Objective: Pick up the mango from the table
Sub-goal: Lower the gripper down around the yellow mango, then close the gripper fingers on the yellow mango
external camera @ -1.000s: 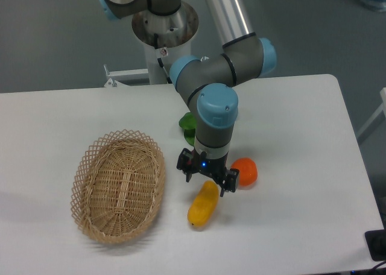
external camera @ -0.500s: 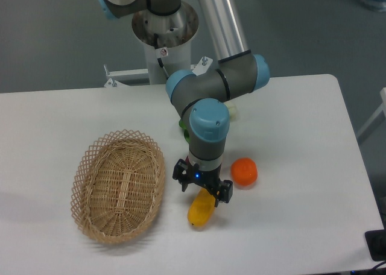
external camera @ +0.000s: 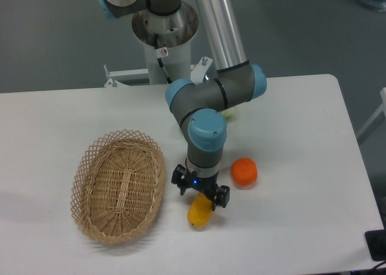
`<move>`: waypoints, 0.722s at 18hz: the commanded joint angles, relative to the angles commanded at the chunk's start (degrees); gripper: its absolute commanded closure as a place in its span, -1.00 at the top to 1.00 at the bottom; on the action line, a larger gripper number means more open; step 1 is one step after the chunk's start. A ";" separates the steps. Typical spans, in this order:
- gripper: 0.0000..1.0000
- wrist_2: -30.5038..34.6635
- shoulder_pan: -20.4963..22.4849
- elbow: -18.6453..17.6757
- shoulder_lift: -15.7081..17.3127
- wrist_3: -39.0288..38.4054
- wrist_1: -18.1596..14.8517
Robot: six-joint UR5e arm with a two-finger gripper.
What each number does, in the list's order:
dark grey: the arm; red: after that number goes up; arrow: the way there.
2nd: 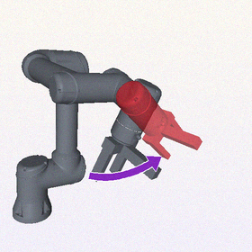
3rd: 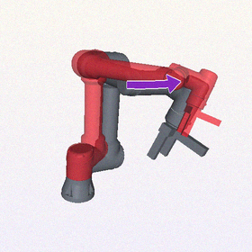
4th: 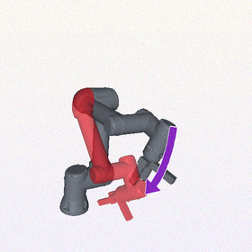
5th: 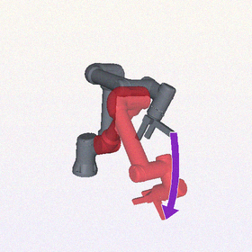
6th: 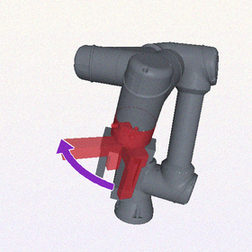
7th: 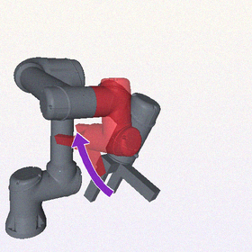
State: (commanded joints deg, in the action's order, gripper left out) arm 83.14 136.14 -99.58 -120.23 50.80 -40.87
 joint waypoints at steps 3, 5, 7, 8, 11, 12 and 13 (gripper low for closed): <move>0.93 0.00 0.00 -0.09 0.09 0.00 0.70; 0.89 0.00 -0.09 0.00 0.00 -0.09 0.70; 0.70 0.35 -0.09 -0.09 0.00 -0.17 0.70; 0.56 0.53 -0.09 0.00 0.00 -0.18 0.70; 0.13 0.79 -0.09 0.09 0.00 -0.09 0.70; 0.08 0.79 -0.09 0.09 0.09 0.00 0.62; 0.05 0.70 -0.09 0.17 0.26 0.00 0.62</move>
State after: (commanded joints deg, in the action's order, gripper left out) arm 83.85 136.05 -99.41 -119.97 50.80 -40.25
